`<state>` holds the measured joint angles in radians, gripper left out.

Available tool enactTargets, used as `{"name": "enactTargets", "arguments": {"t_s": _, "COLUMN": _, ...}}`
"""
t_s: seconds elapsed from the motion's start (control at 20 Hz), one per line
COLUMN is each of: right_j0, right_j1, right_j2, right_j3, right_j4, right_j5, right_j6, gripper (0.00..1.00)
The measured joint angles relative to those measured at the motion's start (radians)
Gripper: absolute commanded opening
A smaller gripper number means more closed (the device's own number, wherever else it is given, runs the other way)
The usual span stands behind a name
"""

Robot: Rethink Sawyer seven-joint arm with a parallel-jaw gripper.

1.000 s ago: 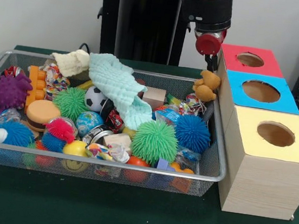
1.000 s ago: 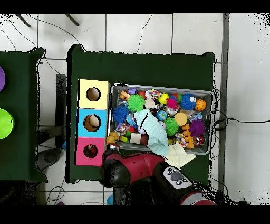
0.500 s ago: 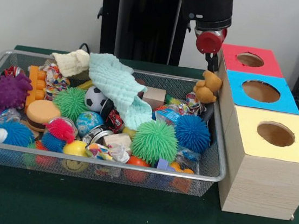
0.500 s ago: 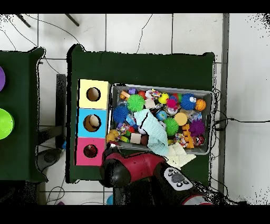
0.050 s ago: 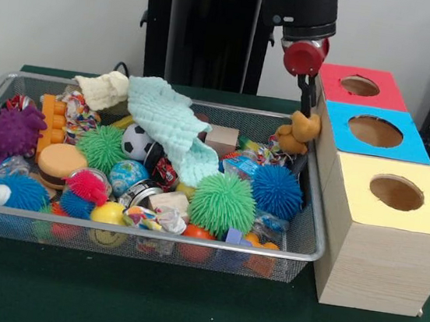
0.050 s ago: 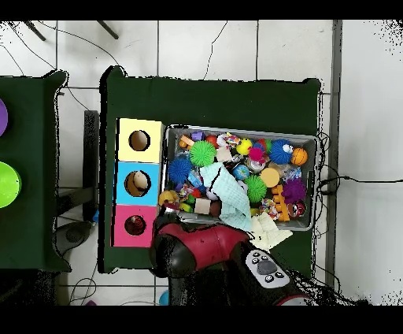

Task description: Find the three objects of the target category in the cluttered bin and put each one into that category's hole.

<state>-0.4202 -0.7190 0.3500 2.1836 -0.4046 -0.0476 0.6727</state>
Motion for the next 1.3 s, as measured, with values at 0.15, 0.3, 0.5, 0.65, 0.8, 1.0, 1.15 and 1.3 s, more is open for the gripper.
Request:
{"name": "enactTargets", "arguments": {"t_s": 0.15, "right_j0": 0.003, "right_j1": -0.003, "right_j2": 0.0, "right_j3": -0.004, "right_j4": 0.0, "right_j5": 0.0, "right_j6": 0.0, "gripper": 1.0}}
{"name": "enactTargets", "arguments": {"t_s": 0.3, "right_j0": 0.008, "right_j1": -0.006, "right_j2": 0.0, "right_j3": -0.009, "right_j4": 0.0, "right_j5": 0.0, "right_j6": 0.0, "gripper": 1.0}}
{"name": "enactTargets", "arguments": {"t_s": 0.5, "right_j0": 0.015, "right_j1": -0.008, "right_j2": -0.001, "right_j3": -0.016, "right_j4": -0.005, "right_j5": 0.001, "right_j6": 0.0, "gripper": 1.0}}
{"name": "enactTargets", "arguments": {"t_s": 0.65, "right_j0": 0.016, "right_j1": -0.009, "right_j2": -0.002, "right_j3": -0.021, "right_j4": -0.017, "right_j5": 0.0, "right_j6": 0.0, "gripper": 1.0}}
{"name": "enactTargets", "arguments": {"t_s": 0.8, "right_j0": 0.016, "right_j1": -0.013, "right_j2": -0.002, "right_j3": -0.034, "right_j4": -0.026, "right_j5": 0.0, "right_j6": 0.0, "gripper": 1.0}}
{"name": "enactTargets", "arguments": {"t_s": 1.0, "right_j0": 0.016, "right_j1": -0.02, "right_j2": -0.002, "right_j3": -0.052, "right_j4": -0.036, "right_j5": 0.0, "right_j6": 0.0, "gripper": 1.0}}
{"name": "enactTargets", "arguments": {"t_s": 1.15, "right_j0": 0.016, "right_j1": -0.026, "right_j2": -0.002, "right_j3": -0.063, "right_j4": -0.044, "right_j5": 0.0, "right_j6": 0.0, "gripper": 1.0}}
{"name": "enactTargets", "arguments": {"t_s": 1.3, "right_j0": 0.016, "right_j1": -0.032, "right_j2": -0.002, "right_j3": -0.074, "right_j4": -0.055, "right_j5": 0.001, "right_j6": 0.0, "gripper": 1.0}}
